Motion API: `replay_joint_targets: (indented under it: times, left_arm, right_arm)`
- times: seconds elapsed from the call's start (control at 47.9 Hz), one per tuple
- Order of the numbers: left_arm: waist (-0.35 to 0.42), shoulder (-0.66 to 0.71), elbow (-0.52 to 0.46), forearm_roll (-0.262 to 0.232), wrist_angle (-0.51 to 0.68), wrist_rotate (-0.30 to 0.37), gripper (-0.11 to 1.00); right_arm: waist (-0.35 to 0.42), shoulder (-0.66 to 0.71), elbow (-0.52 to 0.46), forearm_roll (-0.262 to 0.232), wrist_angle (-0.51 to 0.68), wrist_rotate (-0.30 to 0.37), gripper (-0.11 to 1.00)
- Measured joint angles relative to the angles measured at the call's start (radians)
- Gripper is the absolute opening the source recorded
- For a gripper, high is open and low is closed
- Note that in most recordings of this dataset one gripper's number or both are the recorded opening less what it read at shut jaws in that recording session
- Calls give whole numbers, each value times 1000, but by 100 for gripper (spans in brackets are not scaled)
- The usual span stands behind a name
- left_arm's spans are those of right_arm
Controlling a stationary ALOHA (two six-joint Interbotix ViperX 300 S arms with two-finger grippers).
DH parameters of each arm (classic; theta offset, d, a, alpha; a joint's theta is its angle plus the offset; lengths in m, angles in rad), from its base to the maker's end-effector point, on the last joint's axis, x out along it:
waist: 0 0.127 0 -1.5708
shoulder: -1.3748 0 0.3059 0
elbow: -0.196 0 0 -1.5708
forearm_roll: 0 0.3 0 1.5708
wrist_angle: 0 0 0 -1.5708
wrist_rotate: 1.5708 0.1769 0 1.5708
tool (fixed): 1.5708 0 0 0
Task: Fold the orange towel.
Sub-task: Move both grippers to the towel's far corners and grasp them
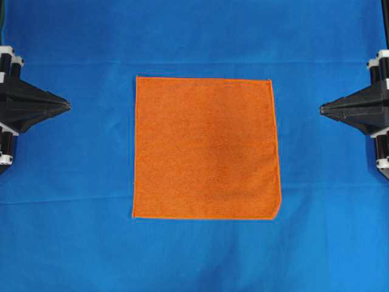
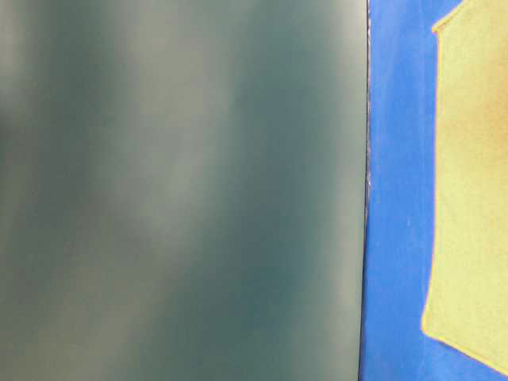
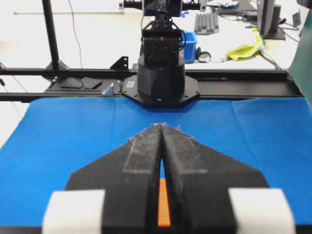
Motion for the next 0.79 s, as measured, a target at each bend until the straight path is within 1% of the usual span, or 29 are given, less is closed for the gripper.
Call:
replay_joint_targets:
  times: [0.021,0.125,0.292,0.376,0.522,0.647,0.689,0.752,0.793]
  left_arm:
    - [2,2,0,0,0,2,1]
    - [15,38,-3,-31,29,-23,1]
    - [60,101,-12,-35,37,-35,1]
    - [92,133,-15,-35,37,-60,1]
    - [158,212,-20,-37,37,-114,1]
    - [189,290,-32,-37,37,-118,1]
    - [198,319,-38,-37,37,-118,4]
    - [218,380,-49,-37,35,-121,16]
    - [229,417,-54,-37,35,-126,27]
  right_arm:
    - [-2,0,0,0,0,0,1]
    - [-20,6,-5,5,18,6,1]
    - [-87,28,-21,20,83,12,1]
    - [-127,51,-23,37,106,14,1]
    - [-202,132,-21,74,127,14,1]
    - [-270,225,-23,95,129,14,1]
    - [-296,268,-23,101,129,14,2]
    - [-328,337,-29,109,130,14,2]
    - [-348,390,-37,112,130,14,3]
